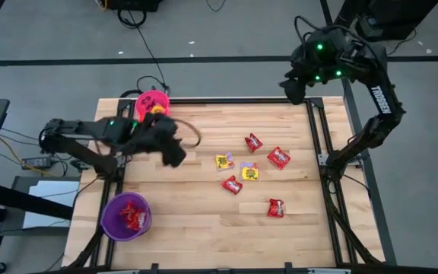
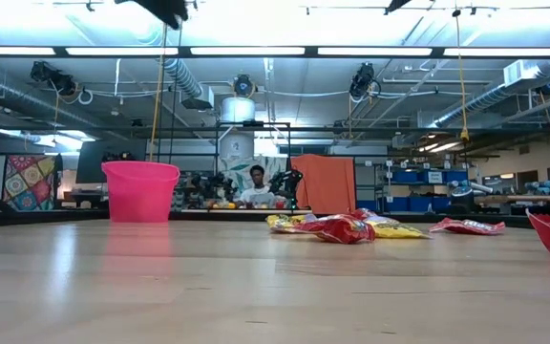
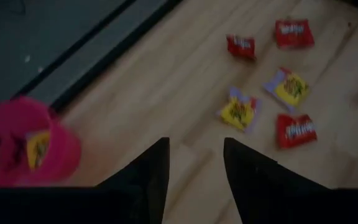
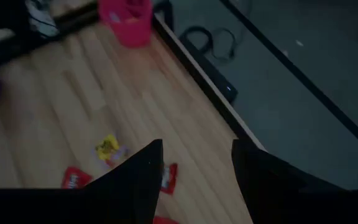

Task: Sort candy by brand, put in halloween buckets
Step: Put the red candy into the violet bucket

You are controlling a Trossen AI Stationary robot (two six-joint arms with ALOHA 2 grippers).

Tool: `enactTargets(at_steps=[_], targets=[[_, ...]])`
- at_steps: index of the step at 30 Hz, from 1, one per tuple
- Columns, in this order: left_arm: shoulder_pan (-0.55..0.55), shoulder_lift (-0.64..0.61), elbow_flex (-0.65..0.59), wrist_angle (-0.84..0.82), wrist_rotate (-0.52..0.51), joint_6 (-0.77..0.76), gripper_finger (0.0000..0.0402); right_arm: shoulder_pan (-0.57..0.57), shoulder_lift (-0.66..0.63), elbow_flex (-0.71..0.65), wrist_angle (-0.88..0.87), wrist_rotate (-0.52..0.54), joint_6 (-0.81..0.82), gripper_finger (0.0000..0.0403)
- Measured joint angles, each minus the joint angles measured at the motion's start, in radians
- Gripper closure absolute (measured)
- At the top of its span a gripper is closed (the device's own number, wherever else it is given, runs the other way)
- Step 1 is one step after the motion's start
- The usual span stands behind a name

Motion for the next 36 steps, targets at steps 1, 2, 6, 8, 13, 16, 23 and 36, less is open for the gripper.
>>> enactTargets(at_steps=[1, 2, 6, 8, 13, 16, 23, 36], targets=[[0.032, 0.006, 0.0, 0.036, 0.02, 0.048, 0.0244, 0.003, 0.0, -0.012, 0.0, -0.001, 0.002, 0.0199], [0.066, 0.016, 0.0, 0.067, 0.042, 0.087, 0.0243, 0.009, 0.0, -0.027, 0.0, -0.004, 0.002, 0.0199], [0.182, 0.084, 0.0, 0.142, 0.126, 0.187, 0.0243, 0.024, 0.0, -0.119, 0.017, -0.01, 0.002, 0.0199], [0.224, 0.129, 0.0, 0.148, 0.153, 0.235, 0.0243, 0.029, -0.001, -0.192, 0.06, -0.01, 0.001, 0.0199], [0.287, 0.221, 0.0, 0.194, 0.233, 0.287, 0.0243, 0.033, -0.002, -0.432, 0.256, -0.084, -0.001, 0.0199], [0.303, 0.243, 0.0, 0.226, 0.261, 0.29, 0.0243, 0.033, -0.002, -0.603, 0.372, -0.093, -0.007, 0.0199], [0.308, 0.246, 0.0, 0.283, 0.266, 0.29, 0.0243, 0.003, -0.002, -0.994, 0.669, -0.136, 0.033, 0.0199], [0.356, 0.265, 0.0, 0.364, 0.307, 0.285, 0.0243, 0.009, -0.002, -1.361, 1.116, -0.16, 0.188, 0.0199]])
